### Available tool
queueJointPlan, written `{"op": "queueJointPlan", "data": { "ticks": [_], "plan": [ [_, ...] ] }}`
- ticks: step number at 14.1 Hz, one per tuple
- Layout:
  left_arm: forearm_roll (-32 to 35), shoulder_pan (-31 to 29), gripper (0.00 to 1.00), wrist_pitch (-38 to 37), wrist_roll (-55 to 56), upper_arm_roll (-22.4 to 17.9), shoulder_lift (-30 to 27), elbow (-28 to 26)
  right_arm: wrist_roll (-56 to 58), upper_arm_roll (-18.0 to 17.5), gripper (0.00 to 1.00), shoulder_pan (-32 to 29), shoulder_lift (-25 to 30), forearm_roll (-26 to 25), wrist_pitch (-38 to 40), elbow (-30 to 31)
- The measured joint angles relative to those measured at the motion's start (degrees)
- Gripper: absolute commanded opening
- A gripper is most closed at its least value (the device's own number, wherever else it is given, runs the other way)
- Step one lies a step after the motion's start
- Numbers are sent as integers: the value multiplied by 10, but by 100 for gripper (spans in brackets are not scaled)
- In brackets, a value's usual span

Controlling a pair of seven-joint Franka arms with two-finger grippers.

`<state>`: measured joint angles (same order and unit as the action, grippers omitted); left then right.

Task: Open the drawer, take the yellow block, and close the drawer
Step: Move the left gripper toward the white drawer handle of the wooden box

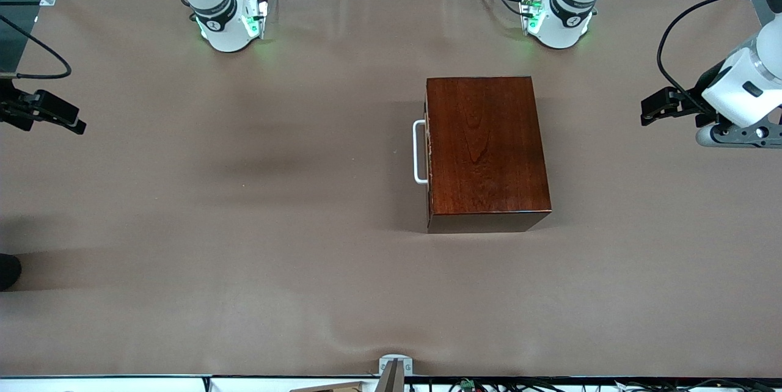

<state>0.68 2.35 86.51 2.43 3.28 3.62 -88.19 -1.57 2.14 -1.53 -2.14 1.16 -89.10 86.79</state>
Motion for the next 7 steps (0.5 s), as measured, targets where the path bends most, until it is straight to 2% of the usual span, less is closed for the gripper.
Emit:
{"op": "queueJointPlan", "data": {
  "ticks": [7],
  "plan": [
    [1, 4, 100, 0, 2, 1, 6, 0, 0, 0, 100, 0, 0, 0, 0, -1]
  ]
}}
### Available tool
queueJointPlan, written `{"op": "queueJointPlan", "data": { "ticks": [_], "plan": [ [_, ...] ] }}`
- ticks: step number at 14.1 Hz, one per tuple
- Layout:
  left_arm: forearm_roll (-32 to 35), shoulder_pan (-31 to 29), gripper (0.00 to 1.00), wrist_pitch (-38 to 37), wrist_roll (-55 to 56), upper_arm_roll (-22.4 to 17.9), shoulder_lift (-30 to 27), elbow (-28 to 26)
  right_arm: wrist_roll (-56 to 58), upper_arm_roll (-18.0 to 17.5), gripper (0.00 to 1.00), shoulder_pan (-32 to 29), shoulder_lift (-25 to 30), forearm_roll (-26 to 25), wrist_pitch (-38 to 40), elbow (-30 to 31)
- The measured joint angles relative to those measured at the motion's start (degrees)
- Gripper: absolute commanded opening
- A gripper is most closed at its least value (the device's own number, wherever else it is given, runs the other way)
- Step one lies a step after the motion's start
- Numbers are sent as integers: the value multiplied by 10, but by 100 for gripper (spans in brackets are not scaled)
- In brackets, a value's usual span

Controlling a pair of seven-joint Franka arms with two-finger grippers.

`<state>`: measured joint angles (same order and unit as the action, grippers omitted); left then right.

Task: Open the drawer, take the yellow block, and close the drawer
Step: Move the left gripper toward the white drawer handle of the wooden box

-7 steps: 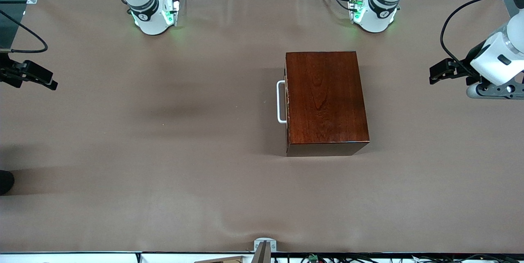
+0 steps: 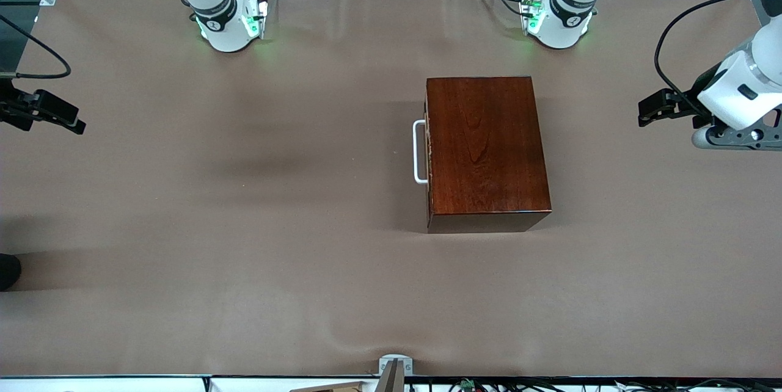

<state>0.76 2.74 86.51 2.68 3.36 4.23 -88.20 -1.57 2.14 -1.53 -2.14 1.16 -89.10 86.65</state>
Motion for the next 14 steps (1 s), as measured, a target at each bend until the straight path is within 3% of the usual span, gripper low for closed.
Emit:
{"op": "queueJointPlan", "data": {
  "ticks": [14],
  "plan": [
    [6, 98, 100, 1, 202, 6, 66, 24, 0, 0, 100, 0, 0, 0, 0, -1]
  ]
}}
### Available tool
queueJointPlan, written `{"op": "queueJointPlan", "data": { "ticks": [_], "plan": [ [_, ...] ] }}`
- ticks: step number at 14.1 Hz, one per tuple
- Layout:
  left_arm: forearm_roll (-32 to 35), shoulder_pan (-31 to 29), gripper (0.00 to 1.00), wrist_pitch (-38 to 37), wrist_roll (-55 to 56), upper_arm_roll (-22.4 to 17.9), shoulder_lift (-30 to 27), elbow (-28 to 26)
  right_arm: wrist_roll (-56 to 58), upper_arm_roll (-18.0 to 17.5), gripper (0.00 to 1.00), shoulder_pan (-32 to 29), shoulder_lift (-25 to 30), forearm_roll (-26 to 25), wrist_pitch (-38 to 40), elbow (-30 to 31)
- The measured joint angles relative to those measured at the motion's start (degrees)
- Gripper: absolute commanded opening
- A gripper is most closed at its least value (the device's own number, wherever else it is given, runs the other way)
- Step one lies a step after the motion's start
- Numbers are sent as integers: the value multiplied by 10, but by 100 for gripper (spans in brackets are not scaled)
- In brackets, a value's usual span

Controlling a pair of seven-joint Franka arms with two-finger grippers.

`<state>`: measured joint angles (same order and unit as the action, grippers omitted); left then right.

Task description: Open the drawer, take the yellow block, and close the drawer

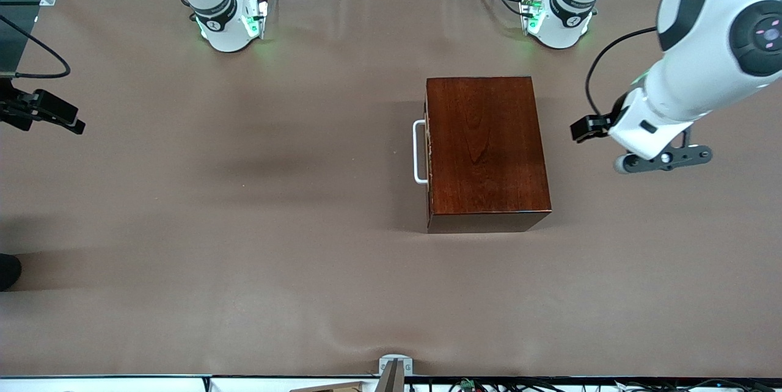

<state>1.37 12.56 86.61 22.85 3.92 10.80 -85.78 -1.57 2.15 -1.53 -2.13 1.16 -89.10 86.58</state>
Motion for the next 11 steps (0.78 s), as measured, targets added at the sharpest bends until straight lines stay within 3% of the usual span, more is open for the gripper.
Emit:
{"op": "queueJointPlan", "data": {
  "ticks": [11],
  "plan": [
    [44, 134, 100, 3, 182, 2, 78, 45, 0, 0, 100, 0, 0, 0, 0, -2]
  ]
}}
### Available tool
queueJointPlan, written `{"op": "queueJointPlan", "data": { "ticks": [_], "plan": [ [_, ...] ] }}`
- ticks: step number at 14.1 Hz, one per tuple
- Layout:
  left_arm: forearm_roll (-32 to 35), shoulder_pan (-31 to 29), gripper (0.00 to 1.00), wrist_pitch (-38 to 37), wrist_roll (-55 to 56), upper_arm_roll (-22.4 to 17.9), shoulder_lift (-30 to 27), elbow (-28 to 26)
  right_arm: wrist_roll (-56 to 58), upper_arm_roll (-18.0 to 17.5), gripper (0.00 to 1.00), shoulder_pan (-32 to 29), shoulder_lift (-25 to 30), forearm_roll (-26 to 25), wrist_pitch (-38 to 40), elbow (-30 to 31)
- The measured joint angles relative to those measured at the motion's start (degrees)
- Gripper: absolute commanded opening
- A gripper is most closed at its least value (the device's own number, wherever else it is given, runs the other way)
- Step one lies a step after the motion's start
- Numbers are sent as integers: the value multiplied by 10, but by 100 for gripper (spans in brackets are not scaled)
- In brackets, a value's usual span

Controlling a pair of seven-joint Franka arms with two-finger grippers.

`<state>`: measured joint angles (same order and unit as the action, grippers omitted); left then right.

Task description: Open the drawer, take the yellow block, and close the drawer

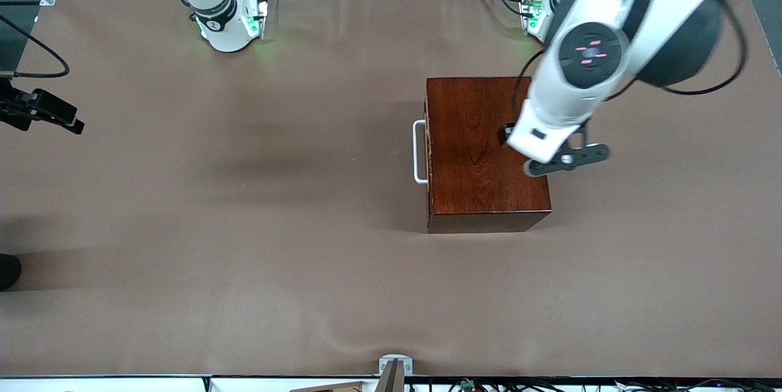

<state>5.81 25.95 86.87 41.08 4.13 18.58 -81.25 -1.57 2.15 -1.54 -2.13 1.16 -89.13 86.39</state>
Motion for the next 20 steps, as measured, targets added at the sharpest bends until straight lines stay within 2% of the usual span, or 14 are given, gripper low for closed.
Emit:
{"op": "queueJointPlan", "data": {
  "ticks": [10, 20],
  "plan": [
    [27, 113, 100, 79, 178, -2, 83, 37, 0, 0, 100, 0, 0, 0, 0, -5],
    [45, 179, 100, 181, 256, -4, 131, 58, 0, 0, 100, 0, 0, 0, 0, -5]
  ]
}}
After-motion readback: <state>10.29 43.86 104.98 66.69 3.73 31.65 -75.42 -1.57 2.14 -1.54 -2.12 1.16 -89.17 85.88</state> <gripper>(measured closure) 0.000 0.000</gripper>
